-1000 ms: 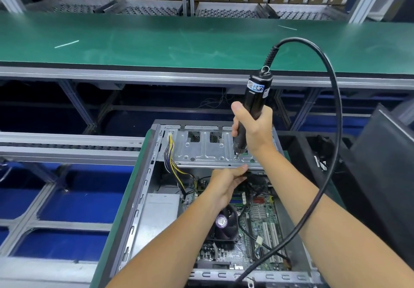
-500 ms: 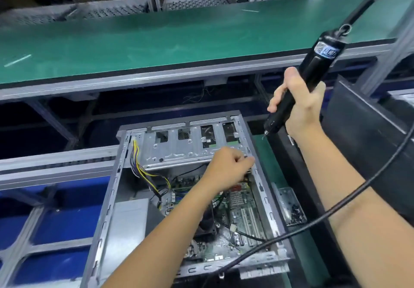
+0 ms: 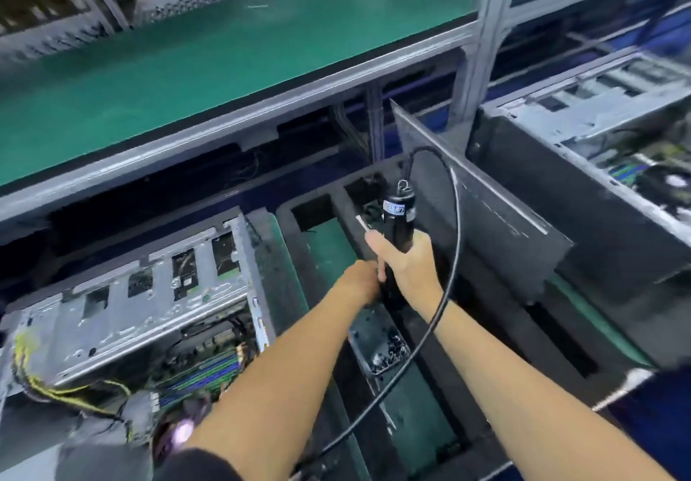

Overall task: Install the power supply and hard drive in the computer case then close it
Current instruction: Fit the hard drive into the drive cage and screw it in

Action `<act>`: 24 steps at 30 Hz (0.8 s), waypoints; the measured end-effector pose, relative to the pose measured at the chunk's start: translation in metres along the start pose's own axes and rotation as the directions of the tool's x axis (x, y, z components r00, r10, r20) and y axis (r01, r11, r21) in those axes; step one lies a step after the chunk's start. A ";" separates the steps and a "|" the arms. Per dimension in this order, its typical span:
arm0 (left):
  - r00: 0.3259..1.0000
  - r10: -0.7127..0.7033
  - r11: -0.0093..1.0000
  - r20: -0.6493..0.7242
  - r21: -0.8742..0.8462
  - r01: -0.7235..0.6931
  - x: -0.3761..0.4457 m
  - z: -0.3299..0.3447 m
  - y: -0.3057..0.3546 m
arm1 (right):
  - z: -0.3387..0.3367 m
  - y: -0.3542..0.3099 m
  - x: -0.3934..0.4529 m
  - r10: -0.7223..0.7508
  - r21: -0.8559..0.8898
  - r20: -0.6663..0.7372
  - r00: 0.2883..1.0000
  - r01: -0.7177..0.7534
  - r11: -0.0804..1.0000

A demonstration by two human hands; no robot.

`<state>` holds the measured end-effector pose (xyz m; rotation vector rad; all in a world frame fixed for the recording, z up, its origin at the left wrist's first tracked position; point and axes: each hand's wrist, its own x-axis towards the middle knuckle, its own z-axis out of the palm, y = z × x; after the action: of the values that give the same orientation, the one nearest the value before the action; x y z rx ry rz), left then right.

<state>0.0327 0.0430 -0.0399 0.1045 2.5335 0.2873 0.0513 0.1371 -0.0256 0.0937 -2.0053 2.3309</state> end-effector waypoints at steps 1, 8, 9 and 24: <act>1.000 -0.012 1.000 -0.002 0.007 0.012 0.007 0.007 0.001 | -0.005 0.006 0.000 0.012 -0.006 -0.002 1.000 -0.012 1.000; 0.993 -0.094 0.993 -0.066 0.066 0.098 0.040 0.051 -0.008 | -0.024 0.031 0.000 0.039 -0.013 -0.042 0.998 -0.039 0.999; 0.991 -0.113 0.990 -0.070 0.074 0.118 0.040 0.057 -0.010 | -0.025 0.033 0.000 0.046 -0.008 -0.039 0.998 -0.046 0.999; 0.938 -0.297 0.929 -0.177 -0.280 0.241 0.034 0.090 0.002 | -0.025 0.040 0.002 0.069 -0.030 -0.026 0.997 -0.070 0.997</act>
<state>0.0550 0.0661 -0.1312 -0.3964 2.6570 0.5340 0.0452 0.1560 -0.0688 -0.0075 -2.0639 2.3289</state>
